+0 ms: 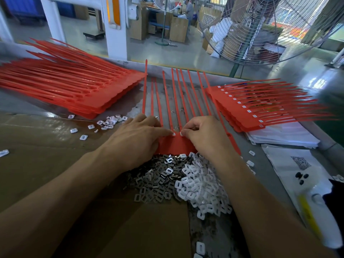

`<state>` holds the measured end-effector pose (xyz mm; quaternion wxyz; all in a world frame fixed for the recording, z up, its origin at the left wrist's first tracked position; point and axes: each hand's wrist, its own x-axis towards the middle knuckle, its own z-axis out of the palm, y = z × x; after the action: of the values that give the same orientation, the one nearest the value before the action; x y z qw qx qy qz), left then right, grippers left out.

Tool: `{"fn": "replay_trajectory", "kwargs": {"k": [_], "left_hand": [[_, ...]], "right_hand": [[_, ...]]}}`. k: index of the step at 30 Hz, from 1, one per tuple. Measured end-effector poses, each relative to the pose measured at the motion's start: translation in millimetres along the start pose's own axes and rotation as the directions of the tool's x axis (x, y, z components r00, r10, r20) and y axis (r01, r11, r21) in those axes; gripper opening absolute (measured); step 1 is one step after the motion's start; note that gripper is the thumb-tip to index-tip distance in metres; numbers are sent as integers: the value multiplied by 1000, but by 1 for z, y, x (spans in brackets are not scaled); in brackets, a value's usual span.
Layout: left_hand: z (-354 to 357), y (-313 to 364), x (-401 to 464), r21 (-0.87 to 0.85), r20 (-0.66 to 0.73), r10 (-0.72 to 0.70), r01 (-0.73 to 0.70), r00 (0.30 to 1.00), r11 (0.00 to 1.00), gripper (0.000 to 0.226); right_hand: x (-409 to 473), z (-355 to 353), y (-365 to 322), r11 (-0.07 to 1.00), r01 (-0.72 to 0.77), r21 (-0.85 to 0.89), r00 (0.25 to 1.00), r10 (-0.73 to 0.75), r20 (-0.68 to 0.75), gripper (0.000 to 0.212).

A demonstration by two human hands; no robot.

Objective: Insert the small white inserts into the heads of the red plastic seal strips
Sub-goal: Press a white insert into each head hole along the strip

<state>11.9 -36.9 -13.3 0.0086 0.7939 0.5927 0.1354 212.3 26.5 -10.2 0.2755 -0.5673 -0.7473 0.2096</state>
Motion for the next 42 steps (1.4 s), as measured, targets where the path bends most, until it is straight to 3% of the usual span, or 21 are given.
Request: {"fn": "replay_trajectory", "kwargs": {"k": [8, 13, 27, 35, 40, 42], "left_hand": [[-1, 1, 0, -5, 4, -2, 2, 1000, 1000, 48], [-1, 0, 0, -6, 13, -6, 6, 1000, 1000, 48], [1, 4, 0, 15, 0, -32, 32, 999, 999, 47], [3, 3, 1, 8, -15, -22, 22, 1000, 1000, 47], [1, 3, 3, -13, -10, -28, 28, 1000, 1000, 47], [1, 3, 2, -17, -15, -29, 29, 999, 999, 47]], "right_hand": [[-6, -5, 3, 997, 75, -8, 997, -74, 21, 16], [-11, -11, -2, 985, 119, -121, 989, -108, 97, 29], [-14, -20, -23, 859, 248, -447, 955, -140, 261, 33], [-9, -19, -8, 869, 310, -386, 940, -218, 264, 31], [-15, -30, 2, 949, 266, -167, 948, -227, 224, 24], [-18, -35, 2, 964, 246, -97, 947, -218, 236, 12]]}}
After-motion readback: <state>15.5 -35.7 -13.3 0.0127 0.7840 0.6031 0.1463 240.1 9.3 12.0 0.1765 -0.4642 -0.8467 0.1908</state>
